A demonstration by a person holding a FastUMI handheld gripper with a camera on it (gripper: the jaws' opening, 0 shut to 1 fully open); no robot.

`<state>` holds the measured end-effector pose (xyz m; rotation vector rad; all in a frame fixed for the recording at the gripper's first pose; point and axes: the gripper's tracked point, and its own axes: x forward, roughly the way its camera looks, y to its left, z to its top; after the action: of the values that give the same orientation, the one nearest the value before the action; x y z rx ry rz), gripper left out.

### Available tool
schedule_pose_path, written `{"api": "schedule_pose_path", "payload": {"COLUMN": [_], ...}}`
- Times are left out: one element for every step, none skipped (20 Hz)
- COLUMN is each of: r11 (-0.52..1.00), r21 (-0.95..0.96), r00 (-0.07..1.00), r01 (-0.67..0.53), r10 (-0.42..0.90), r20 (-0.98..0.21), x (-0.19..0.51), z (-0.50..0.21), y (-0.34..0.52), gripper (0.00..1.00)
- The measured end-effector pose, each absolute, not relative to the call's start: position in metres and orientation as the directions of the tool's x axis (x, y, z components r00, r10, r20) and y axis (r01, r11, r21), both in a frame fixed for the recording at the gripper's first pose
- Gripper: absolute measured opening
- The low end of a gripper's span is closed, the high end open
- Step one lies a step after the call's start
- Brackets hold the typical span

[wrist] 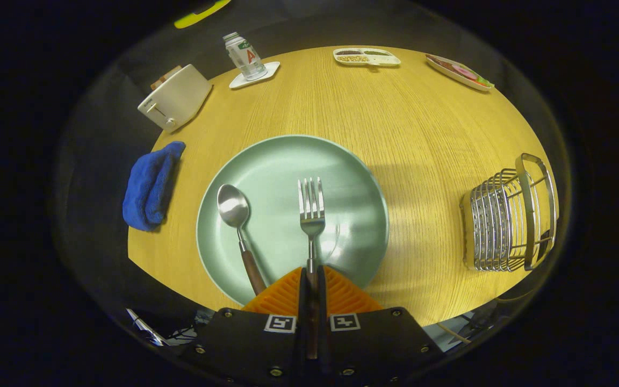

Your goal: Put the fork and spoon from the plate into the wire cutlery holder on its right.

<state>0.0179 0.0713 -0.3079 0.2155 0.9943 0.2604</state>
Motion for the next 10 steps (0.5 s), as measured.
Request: {"api": "schedule_pose_path", "payload": {"r11": [0.941,0.933,0.926,0.923,0.923,0.925,0.927,0.928,0.929,0.929], "r21": [0.318,0.342,0.36,0.366,0.365,0.358,0.352,0.348,0.347,0.346], "r00": [0.524,0.525,0.529,0.536,0.548,0.559,0.569,0.577,0.583,0.593], "r01": [-0.115,-0.115,-0.117,-0.12,-0.125,-0.13,-0.132,-0.132,-0.131,-0.13], "r10": [0.329,0.349,0.365,0.37,0.371,0.366,0.362,0.358,0.355,0.352], "r20": [-0.786,-0.776,-0.766,-0.759,-0.75,-0.744,-0.738,-0.734,-0.731,-0.724], "x": [0.018,0.018,0.018,0.019,0.02,0.021,0.023,0.023,0.024,0.024], "z": [-0.304,-0.3,-0.295,-0.289,-0.284,-0.279,-0.274,-0.271,-0.267,-0.263], "y": [0.073,0.075,0.075,0.073,0.071,0.067,0.064,0.062,0.058,0.056], "gripper": [0.09,0.09,0.09,0.09,0.09,0.09,0.09,0.09,0.09,0.09]}}
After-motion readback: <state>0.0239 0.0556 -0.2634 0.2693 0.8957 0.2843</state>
